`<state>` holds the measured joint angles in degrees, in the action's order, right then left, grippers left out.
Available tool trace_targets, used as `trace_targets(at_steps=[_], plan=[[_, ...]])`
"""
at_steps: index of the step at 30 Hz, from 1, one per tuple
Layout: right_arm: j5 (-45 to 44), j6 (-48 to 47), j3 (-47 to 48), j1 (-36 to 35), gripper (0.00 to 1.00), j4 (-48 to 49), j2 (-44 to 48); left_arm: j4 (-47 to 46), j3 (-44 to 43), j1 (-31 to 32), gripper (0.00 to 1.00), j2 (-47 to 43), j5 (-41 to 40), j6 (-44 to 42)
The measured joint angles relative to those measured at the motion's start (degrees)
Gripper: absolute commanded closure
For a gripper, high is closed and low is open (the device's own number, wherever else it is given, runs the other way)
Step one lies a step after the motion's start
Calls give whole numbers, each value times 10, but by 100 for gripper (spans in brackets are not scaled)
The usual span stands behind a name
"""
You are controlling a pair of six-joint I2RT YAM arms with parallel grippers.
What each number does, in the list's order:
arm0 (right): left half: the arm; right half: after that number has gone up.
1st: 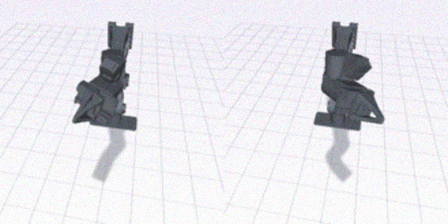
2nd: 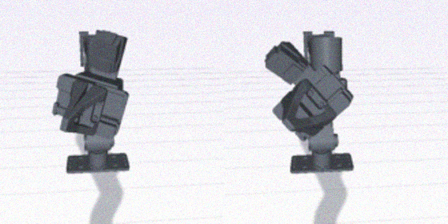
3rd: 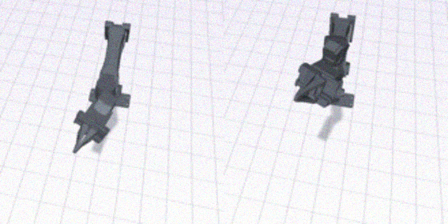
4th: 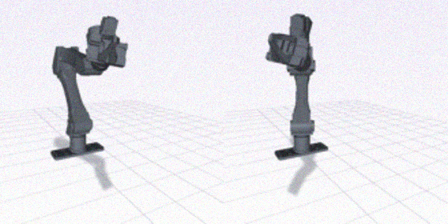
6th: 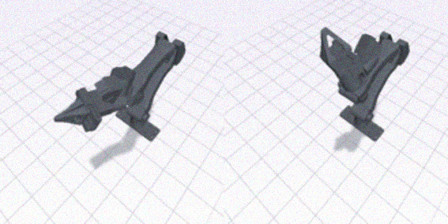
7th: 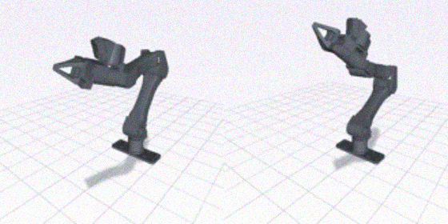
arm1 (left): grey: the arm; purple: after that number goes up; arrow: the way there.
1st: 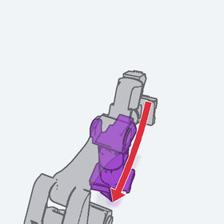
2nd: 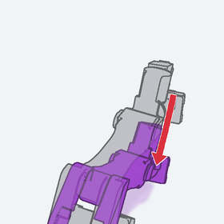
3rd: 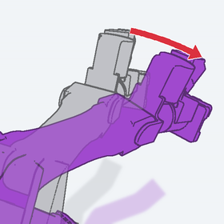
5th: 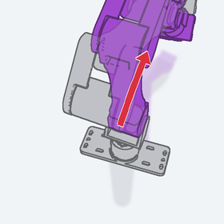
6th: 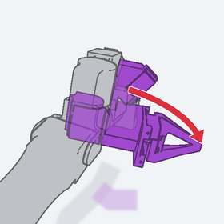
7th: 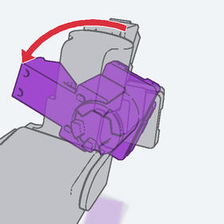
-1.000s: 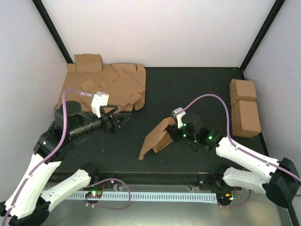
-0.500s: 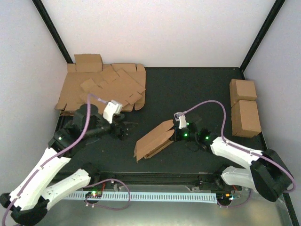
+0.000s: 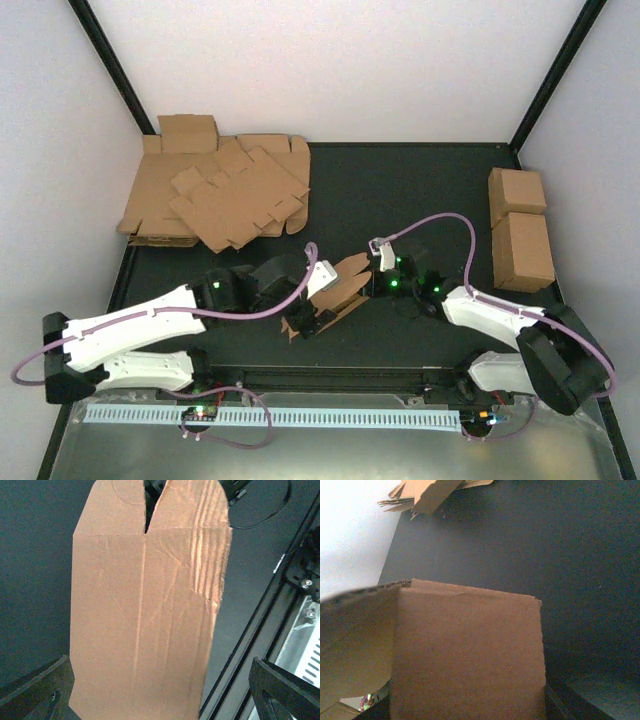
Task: Fold the paper box
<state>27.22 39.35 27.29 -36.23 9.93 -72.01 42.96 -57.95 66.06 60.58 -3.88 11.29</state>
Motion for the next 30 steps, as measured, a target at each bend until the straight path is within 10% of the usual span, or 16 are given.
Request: trace_targets(at_steps=[19,30], plan=[[3,0,-1,3,57,8,-9,3,-3,6,13,57,-84,7],[4,0,-7,3,57,12,-10,32,-3,-14,37,40,-136,30]])
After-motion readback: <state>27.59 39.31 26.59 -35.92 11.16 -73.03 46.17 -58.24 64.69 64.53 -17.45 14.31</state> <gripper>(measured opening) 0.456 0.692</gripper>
